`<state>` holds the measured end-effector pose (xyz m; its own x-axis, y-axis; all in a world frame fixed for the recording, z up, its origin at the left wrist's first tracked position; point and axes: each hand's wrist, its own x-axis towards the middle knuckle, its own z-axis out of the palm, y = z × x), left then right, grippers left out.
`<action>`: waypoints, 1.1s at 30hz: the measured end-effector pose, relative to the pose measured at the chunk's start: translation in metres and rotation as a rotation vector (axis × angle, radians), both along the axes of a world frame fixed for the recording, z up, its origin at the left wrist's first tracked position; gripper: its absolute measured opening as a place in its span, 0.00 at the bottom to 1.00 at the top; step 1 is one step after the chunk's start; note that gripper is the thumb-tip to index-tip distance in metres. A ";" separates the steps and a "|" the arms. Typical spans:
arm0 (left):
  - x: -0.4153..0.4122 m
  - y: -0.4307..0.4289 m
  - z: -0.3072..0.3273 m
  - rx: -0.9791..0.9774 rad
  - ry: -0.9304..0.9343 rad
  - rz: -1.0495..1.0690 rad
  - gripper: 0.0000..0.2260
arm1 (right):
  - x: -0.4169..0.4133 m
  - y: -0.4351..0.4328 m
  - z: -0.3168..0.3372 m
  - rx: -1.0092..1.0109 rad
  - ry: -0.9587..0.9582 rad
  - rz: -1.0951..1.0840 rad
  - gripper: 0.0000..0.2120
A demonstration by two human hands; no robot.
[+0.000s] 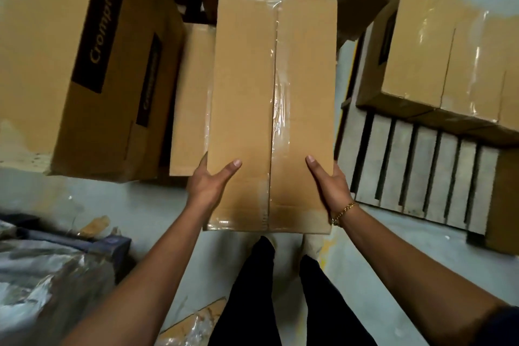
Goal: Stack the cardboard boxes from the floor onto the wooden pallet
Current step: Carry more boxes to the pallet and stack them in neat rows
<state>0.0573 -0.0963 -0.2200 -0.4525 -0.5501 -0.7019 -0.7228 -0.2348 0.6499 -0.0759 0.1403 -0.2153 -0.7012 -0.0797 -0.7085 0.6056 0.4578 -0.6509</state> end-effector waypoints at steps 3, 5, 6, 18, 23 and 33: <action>-0.012 0.038 0.016 0.033 0.032 -0.048 0.30 | -0.003 0.044 0.022 0.000 0.004 -0.056 0.33; -0.022 0.061 0.024 0.040 0.040 -0.087 0.30 | -0.007 0.073 0.035 0.002 -0.003 -0.082 0.30; -0.028 0.072 0.029 0.045 0.046 -0.106 0.30 | -0.008 0.087 0.039 0.007 0.006 -0.088 0.30; -0.099 0.320 0.048 -0.029 0.085 -0.433 0.24 | -0.011 0.359 0.062 -0.032 0.012 -0.347 0.27; -0.113 0.450 0.046 -0.018 0.077 -0.512 0.26 | -0.006 0.490 0.058 -0.035 0.011 -0.397 0.29; -0.153 0.633 0.026 0.086 0.020 -0.620 0.26 | -0.004 0.676 0.038 0.028 -0.044 -0.507 0.31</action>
<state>-0.0958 0.5362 -0.1939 -0.6827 -0.1231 -0.7202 -0.7294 0.1727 0.6619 -0.0802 0.8158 -0.1776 -0.6164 0.2823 -0.7351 0.7826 0.1160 -0.6116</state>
